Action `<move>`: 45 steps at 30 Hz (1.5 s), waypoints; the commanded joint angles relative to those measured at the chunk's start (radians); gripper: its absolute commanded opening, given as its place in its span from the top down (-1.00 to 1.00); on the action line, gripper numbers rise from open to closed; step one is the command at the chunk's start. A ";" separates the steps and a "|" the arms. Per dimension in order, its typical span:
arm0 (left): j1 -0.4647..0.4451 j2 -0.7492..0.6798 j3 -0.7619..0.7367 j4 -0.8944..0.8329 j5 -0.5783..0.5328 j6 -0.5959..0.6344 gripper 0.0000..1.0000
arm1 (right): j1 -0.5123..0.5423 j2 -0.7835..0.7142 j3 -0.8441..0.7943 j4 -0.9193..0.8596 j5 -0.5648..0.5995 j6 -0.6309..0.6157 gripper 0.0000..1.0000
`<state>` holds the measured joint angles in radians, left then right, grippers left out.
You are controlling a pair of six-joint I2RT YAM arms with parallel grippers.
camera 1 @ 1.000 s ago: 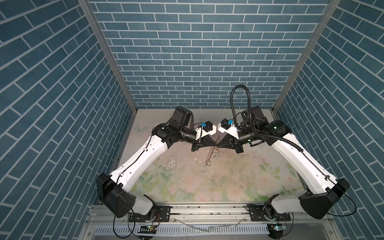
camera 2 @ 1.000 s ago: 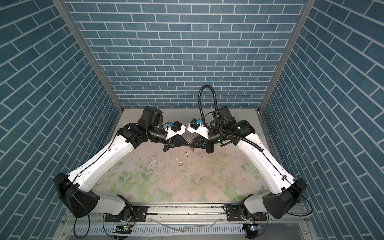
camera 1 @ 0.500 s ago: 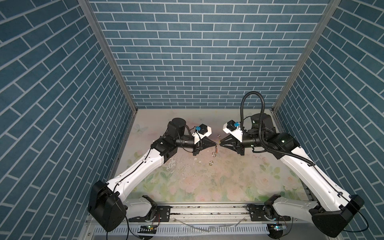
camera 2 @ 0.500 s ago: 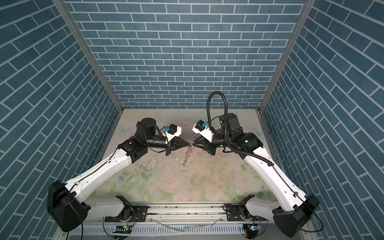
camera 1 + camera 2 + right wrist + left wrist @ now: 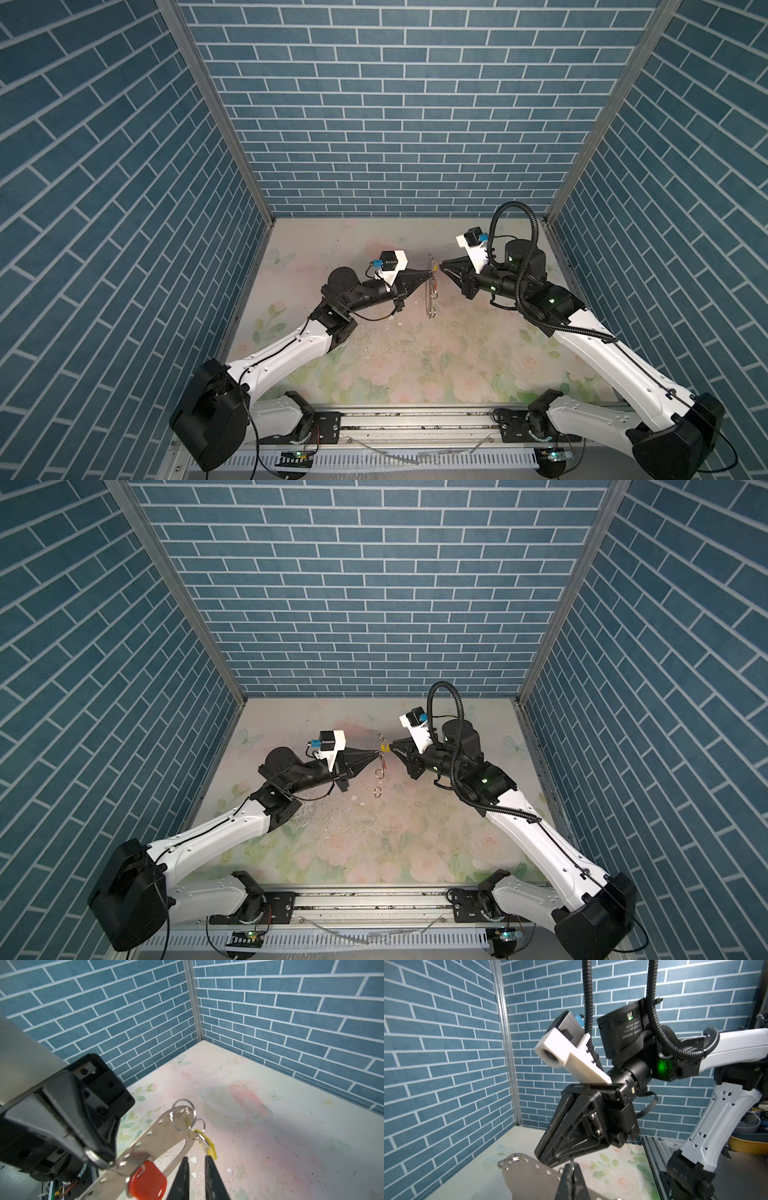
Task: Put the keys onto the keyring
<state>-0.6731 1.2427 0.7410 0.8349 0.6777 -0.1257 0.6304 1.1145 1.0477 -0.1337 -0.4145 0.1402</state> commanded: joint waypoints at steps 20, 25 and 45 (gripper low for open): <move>-0.040 0.052 -0.014 0.198 -0.149 -0.020 1.00 | 0.147 -0.024 -0.059 0.155 0.199 0.084 0.69; -0.048 0.055 -0.014 0.199 -0.166 -0.011 1.00 | 0.166 -0.012 -0.056 0.160 0.210 0.079 0.69; -0.054 0.050 -0.040 0.242 -0.196 -0.003 1.00 | 0.239 -0.042 -0.038 0.104 0.367 -0.012 0.71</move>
<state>-0.7204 1.2964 0.7162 1.0309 0.4973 -0.1387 0.8635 1.1114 1.0142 -0.0086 -0.1070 0.1776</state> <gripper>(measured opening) 0.045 0.145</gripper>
